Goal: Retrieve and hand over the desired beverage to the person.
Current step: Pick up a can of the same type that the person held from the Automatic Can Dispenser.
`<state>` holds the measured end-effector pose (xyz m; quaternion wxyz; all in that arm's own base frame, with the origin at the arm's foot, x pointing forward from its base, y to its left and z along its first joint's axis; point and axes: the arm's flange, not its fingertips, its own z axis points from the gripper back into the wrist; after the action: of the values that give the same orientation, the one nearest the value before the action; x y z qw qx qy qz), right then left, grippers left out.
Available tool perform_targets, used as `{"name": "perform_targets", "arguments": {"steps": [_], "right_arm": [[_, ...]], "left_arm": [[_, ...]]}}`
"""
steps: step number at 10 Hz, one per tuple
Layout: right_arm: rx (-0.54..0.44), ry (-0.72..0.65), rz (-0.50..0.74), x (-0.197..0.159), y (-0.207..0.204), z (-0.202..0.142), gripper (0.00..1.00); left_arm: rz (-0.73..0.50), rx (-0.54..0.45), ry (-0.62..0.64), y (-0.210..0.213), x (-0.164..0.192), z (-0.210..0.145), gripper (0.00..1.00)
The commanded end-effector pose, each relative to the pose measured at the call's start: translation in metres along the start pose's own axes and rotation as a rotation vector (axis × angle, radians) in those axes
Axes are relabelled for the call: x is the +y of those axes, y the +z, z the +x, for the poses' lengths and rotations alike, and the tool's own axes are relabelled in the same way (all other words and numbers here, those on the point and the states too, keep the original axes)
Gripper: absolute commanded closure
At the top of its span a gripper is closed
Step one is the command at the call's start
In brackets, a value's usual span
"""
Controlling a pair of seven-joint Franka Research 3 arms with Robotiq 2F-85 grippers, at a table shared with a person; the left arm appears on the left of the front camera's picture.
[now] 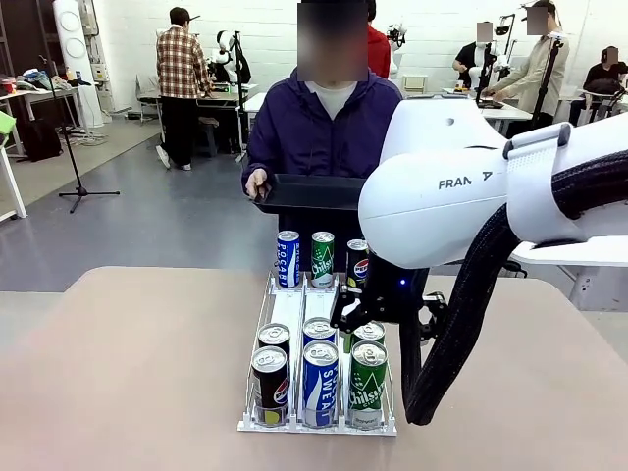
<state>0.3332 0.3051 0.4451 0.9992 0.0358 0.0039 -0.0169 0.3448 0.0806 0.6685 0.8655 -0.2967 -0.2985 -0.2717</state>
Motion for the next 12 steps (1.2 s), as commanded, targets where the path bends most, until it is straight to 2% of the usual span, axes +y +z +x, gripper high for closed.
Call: {"name": "perform_targets", "arguments": {"steps": [1,12], "right_arm": [[0.027,-0.027,0.004,0.006,-0.009,-0.002,0.00],[0.040,-0.018,-0.037,0.009,-0.029,0.018,0.00]], "left_arm": [[-0.021,-0.012,-0.020,0.002,0.001,0.000,0.00],[-0.021,-0.012,-0.020,0.002,0.001,0.000,0.00]]}}
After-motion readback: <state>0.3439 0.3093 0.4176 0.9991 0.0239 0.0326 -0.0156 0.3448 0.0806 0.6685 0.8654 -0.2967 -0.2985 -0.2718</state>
